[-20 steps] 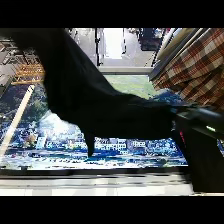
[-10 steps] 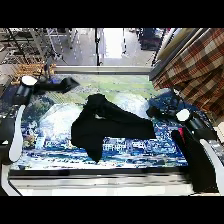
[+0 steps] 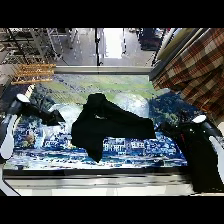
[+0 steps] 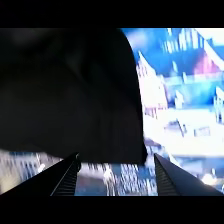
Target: Fold the clothes and pants, and hang the long-sleeved shirts on hangers.
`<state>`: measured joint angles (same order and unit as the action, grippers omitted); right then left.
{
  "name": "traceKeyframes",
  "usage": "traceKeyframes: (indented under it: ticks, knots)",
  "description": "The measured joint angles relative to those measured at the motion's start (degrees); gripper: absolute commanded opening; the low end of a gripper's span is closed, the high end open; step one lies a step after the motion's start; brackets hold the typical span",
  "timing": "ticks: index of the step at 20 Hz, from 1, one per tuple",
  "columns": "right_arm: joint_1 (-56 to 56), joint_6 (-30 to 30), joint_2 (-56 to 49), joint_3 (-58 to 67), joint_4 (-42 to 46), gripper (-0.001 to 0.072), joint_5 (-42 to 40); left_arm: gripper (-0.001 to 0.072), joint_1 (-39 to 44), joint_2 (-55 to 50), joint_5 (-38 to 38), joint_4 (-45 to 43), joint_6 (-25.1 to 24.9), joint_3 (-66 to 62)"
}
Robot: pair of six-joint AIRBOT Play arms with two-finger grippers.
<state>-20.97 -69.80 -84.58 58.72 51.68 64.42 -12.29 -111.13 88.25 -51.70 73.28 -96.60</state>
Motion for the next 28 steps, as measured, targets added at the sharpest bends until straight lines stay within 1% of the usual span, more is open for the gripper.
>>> traceKeyframes:
  ticks: [4, 7, 10, 12, 13, 14, 15, 16, 17, 20, 22, 23, 26, 27, 28]
  knots:
    - [-1.62, 3.96, -3.63, -0.48, -2.38, 0.0517, 3.63, 0.0398, 1.55, 1.55, -2.51, 1.97, -2.14, 8.11]
    - [-1.95, 6.1, -5.53, -0.59, -3.34, 0.0515, 5.09, 0.0397, 3.58, 1.86, -5.64, 2.03, -2.78, 10.12]
    - [-2.05, 7.19, -7.41, -0.57, -5.29, 0.0486, 6.12, 0.0397, 6.27, 1.92, -8.59, -0.7, -2.71, 10.84]
    - [-2.05, 7.63, -8.79, -0.57, -6.29, 0.0394, 6.27, 0.0397, 7.89, 2.03, -9.31, -3.08, -2.12, 10.99]
    - [-1.97, 8.2, -9.49, -0.59, -6.97, 0.0323, 6.16, 0.0388, 8.41, 2.05, -9.64, -4.07, -1.57, 11.04]
    - [-1.77, 8.9, -10.05, -0.61, -7.85, 0.024, 5.77, 0.0264, 8.81, 2.08, -9.92, -4.96, -1.14, 11.08]
    - [-1.51, 9.62, -10.51, -0.66, -8.61, 0.0093, 5.14, 0.0128, 9.27, 2.08, -10.62, -6.34, -0.96, 11.13]
    - [-1.2, 10.34, -10.86, -0.66, -9.16, 0.0021, 4.15, 0.0032, 9.66, 1.97, -11.23, -6.82, -0.74, 11.19]
    - [-0.92, 11.06, -11.06, -0.63, -10.21, 0.002, 3.61, 0.0009, 10.14, 1.9, -11.67, -7.28, -0.52, 11.23]
    - [-0.39, 12.52, -10.6, -0.59, -12.44, 0.0017, 2.54, 0.0006, 11.61, 1.99, -12.0, -7.41, -0.33, 11.23]
    - [-0.22, 13.35, -8.52, -0.55, -13.79, 0.0017, 4.28, 0.0004, 11.69, 2.67, -11.96, -6.21, -1.07, 11.32]
    - [-0.17, 13.84, -6.62, -0.57, -14.19, 0.0016, 5.31, 0.0004, 11.19, 3.61, -11.58, -4.13, -1.92, 11.37]
    - [-0.11, 14.73, 2.51, 0.42, -14.95, 0.0016, 8.46, 0.0004, 7.39, 10.56, -8.55, 9.73, -5.66, 10.71]
    - [-0.11, 14.86, 6.86, 1.53, -15.32, 0.0016, 10.01, 0.0004, 5.57, 13.4, -7.45, 15.58, -6.6, 9.99]
    - [-0.09, 14.86, 11.72, 3.26, -15.52, 0.0016, 11.26, 0.0004, 3.45, 16.85, -6.08, 23.23, -7.5, 8.74]
